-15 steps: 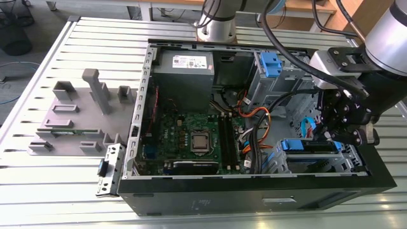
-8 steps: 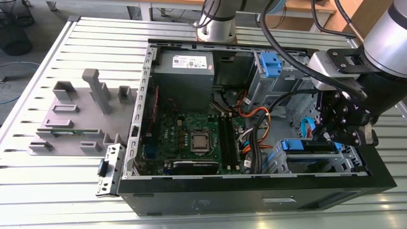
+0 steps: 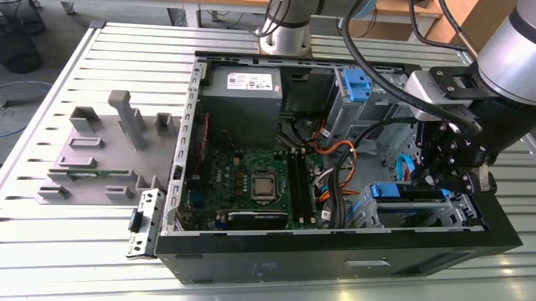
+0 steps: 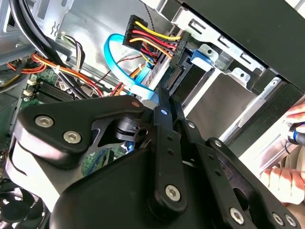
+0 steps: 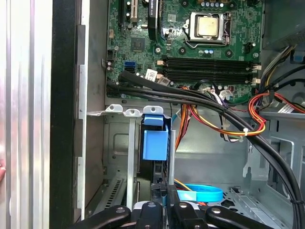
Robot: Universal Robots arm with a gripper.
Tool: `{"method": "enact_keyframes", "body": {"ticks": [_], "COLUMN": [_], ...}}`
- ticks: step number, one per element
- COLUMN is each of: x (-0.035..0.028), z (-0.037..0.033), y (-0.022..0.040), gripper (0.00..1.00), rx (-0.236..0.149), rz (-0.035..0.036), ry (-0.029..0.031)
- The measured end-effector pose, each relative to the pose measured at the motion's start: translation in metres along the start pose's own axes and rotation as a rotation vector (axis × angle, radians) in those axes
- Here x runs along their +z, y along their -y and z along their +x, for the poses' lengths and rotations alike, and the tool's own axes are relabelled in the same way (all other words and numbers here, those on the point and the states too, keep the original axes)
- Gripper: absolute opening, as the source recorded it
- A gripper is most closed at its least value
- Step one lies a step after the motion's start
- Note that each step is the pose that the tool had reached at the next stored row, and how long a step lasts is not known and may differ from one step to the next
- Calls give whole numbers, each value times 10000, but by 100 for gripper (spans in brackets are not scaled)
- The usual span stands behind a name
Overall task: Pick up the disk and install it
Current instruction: 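Insert the first disk wire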
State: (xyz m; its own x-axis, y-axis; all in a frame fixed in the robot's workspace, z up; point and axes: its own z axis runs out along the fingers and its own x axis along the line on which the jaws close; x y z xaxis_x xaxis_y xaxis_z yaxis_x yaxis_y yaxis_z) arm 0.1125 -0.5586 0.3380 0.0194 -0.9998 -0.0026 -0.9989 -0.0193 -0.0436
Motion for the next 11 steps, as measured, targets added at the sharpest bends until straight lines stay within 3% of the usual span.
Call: {"method": "enact_keyframes", "body": {"ticks": [11], "x": [36], "z": [5], "y": [-2], "gripper": [16], "rx": [0], "rz": [0], "ry": [4]}}
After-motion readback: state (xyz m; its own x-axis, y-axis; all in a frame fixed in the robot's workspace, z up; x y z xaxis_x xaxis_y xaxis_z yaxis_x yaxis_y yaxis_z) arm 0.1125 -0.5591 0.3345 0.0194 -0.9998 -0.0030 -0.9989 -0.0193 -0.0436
